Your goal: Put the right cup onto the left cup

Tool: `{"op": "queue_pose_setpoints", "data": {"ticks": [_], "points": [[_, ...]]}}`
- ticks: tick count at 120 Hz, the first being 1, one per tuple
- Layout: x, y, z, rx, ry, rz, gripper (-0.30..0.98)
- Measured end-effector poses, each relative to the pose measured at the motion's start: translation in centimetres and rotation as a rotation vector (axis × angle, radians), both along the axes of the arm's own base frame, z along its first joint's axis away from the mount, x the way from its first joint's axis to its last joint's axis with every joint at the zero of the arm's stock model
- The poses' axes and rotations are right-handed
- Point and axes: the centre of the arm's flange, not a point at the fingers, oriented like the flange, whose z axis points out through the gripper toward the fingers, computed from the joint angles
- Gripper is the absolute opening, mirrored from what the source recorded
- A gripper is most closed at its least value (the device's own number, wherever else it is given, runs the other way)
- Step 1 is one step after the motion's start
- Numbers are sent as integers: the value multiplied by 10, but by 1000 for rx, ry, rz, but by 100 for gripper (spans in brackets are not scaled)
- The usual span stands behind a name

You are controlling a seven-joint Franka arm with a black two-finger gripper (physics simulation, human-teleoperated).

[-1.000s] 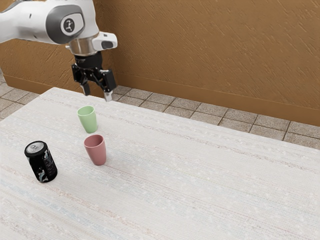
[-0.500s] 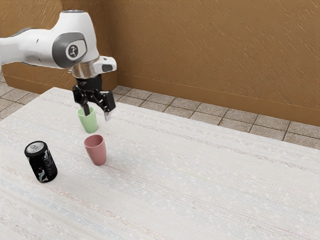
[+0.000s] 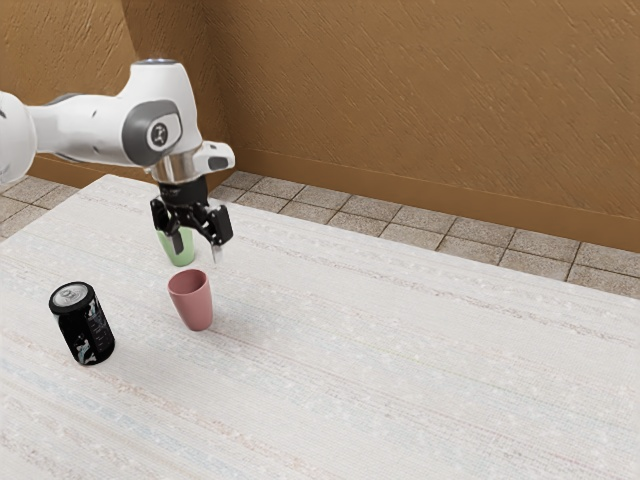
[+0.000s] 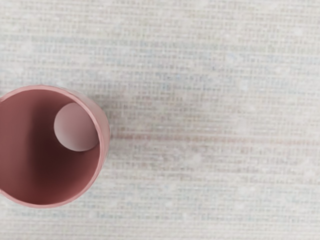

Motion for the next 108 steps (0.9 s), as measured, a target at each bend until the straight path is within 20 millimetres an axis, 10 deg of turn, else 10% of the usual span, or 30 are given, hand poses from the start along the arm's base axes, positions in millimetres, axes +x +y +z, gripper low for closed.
{"op": "queue_pose_setpoints", "data": {"ticks": [108], "points": [[11, 24, -72, -15, 23, 46, 51]]}}
